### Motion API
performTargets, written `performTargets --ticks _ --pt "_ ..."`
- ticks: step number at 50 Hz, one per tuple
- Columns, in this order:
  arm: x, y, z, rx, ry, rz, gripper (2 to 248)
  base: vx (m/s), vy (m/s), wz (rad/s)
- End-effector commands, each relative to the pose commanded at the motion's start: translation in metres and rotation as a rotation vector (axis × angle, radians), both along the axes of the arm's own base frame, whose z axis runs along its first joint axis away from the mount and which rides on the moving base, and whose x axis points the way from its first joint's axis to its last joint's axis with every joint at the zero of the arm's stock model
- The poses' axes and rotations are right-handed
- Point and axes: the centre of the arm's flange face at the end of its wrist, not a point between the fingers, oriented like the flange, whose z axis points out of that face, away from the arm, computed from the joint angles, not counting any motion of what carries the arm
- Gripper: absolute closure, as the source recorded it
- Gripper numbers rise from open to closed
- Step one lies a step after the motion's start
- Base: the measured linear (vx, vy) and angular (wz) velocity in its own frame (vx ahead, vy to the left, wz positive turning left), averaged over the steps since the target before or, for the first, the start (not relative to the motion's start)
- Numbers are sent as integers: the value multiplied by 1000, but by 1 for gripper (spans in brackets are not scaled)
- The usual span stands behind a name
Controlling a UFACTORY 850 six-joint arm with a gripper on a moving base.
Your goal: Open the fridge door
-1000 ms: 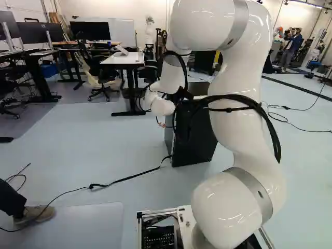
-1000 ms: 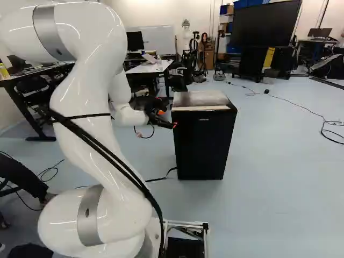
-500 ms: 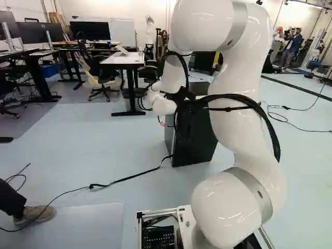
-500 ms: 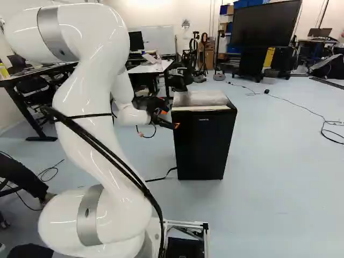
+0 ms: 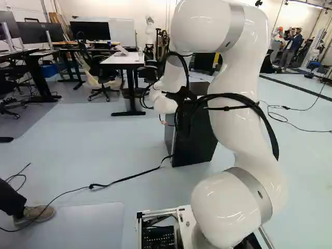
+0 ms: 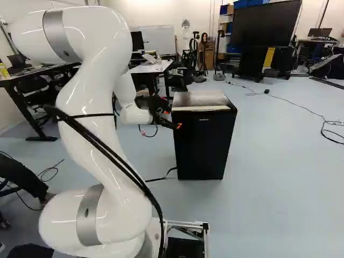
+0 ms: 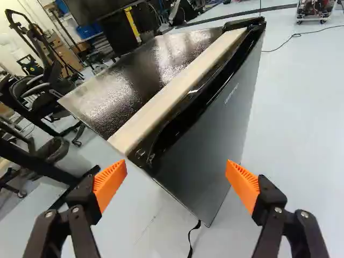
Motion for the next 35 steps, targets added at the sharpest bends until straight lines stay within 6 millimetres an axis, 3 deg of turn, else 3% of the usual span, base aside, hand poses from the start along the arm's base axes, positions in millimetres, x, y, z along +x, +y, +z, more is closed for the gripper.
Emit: performTargets --ticks 20,35 --pt "-4 -8 0 6 5 -33 3 0 0 0" --pt "-20 -10 1 10 19 -48 3 0 0 0"
